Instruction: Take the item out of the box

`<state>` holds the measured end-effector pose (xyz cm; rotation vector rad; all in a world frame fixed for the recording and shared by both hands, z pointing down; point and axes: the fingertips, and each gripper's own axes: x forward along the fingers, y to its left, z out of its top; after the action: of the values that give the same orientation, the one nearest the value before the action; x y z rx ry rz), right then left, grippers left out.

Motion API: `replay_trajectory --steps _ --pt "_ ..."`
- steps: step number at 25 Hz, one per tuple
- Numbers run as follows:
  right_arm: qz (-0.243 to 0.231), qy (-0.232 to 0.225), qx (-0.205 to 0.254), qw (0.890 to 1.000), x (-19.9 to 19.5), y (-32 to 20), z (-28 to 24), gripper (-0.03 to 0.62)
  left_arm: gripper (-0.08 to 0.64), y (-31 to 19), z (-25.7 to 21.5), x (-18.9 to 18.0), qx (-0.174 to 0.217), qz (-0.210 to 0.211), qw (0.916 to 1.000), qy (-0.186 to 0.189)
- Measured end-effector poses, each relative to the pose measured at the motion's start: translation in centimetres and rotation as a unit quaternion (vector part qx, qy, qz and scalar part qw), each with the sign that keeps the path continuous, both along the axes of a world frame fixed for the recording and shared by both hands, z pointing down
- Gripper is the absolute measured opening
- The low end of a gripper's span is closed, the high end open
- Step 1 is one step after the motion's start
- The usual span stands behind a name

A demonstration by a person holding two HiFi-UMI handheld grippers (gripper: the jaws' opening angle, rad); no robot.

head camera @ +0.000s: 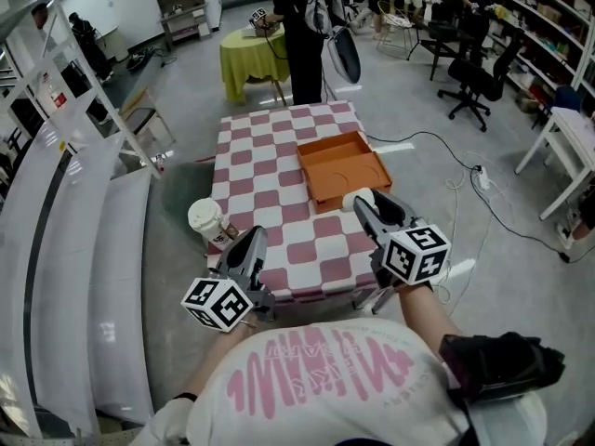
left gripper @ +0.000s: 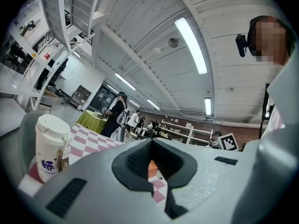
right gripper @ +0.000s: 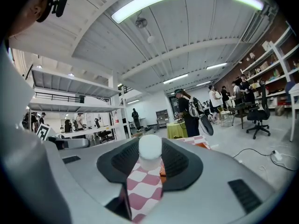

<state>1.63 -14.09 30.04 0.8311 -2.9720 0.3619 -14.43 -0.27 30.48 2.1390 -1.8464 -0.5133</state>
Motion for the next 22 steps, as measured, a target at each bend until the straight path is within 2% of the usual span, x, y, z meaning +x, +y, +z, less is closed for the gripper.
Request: replay_trajectory --steps 11,22 --pt "-0.048 0.024 0.008 0.998 3.7 -1.6 -0.1 0.147 0.008 -1.6 -0.7 5.4 0.001 -0.025 0.9997 0.004" --pt "-0.069 0.041 0.003 0.997 6.1 -2.6 1.4 0.146 0.008 -2.0 0.4 8.3 -0.01 -0.045 0.9989 0.008"
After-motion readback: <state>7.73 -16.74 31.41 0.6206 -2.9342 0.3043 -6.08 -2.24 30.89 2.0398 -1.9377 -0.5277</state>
